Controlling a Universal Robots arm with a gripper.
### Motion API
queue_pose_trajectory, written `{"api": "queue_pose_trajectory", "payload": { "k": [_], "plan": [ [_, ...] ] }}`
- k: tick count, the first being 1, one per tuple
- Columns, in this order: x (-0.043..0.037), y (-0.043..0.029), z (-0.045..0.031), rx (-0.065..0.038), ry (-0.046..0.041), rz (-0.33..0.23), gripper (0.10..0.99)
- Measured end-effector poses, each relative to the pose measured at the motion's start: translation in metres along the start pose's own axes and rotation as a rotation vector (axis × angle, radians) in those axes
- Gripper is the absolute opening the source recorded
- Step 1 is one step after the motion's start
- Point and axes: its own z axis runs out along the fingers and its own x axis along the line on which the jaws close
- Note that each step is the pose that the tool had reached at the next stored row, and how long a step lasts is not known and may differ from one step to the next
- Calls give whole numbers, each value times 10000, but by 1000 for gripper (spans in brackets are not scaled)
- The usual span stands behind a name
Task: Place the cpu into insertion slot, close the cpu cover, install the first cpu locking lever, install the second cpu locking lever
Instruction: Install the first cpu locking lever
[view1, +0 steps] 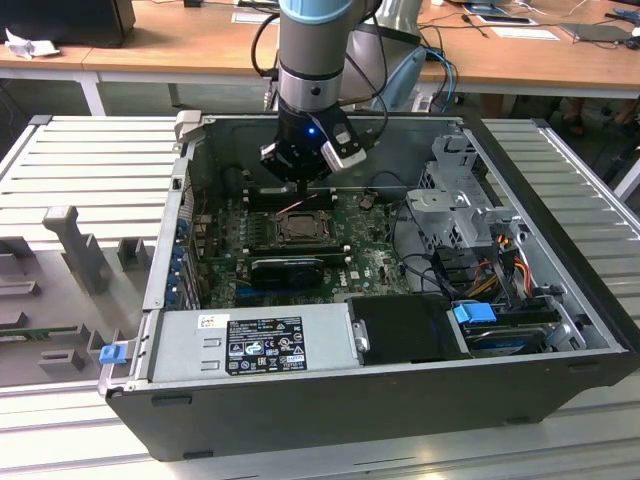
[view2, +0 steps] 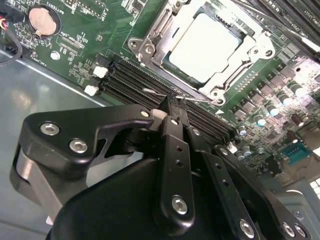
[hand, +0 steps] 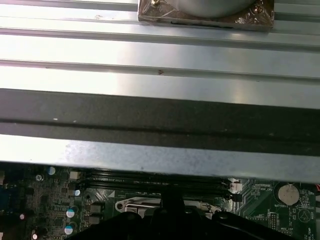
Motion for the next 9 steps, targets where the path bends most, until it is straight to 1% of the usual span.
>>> {"api": "queue_pose_trajectory", "payload": {
  "k": [1, 2, 3, 9],
  "plan": [
    [-1, 0, 4, 2, -72, -10, 106],
    [-1, -1, 10, 6, -163, -21, 106],
    [0, -2, 15, 13, -228, -30, 106],
    [-17, -2, 55, -15, -240, -31, 106]
  ]
}}
